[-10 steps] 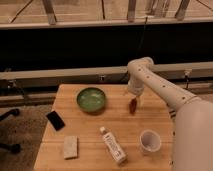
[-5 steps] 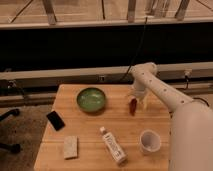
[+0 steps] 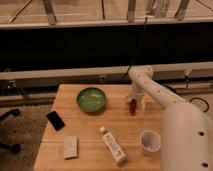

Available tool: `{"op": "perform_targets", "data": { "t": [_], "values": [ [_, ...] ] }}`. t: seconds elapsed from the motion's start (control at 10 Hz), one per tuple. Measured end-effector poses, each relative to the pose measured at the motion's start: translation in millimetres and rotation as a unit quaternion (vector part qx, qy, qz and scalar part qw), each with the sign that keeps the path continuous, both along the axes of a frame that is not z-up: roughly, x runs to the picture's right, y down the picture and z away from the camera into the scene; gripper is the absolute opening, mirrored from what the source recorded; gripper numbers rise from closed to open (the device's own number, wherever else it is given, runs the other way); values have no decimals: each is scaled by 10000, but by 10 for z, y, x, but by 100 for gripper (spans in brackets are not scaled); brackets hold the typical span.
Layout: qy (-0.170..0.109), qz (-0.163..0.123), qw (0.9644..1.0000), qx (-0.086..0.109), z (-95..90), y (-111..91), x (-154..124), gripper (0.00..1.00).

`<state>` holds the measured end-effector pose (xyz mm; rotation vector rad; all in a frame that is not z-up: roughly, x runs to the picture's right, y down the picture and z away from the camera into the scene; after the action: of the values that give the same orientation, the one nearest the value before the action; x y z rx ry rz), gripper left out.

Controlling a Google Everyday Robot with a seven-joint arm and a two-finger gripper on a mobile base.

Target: Place the pepper in the ceramic bowl

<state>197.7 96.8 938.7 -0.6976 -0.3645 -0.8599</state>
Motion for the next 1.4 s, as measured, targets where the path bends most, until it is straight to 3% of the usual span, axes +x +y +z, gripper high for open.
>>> {"op": "perform_targets", "data": {
  "t": [0.2,0.4,0.5,0.9,1.1,1.3,1.4],
  "values": [
    [-1,23,10000,-45,25,39,36,79],
    [-74,102,9999,-106,26,74,88,54],
    [-87,115,9998,-116,22,80,95,48],
    [-123,115,9997,-173,13,129,92,6],
    [-199,111,9997,-104,-57,121,10,0],
    [-358,25,9994,-12,-191,80,-260,0],
    [-508,-99,9987,37,-310,46,-535,0]
  ]
}}
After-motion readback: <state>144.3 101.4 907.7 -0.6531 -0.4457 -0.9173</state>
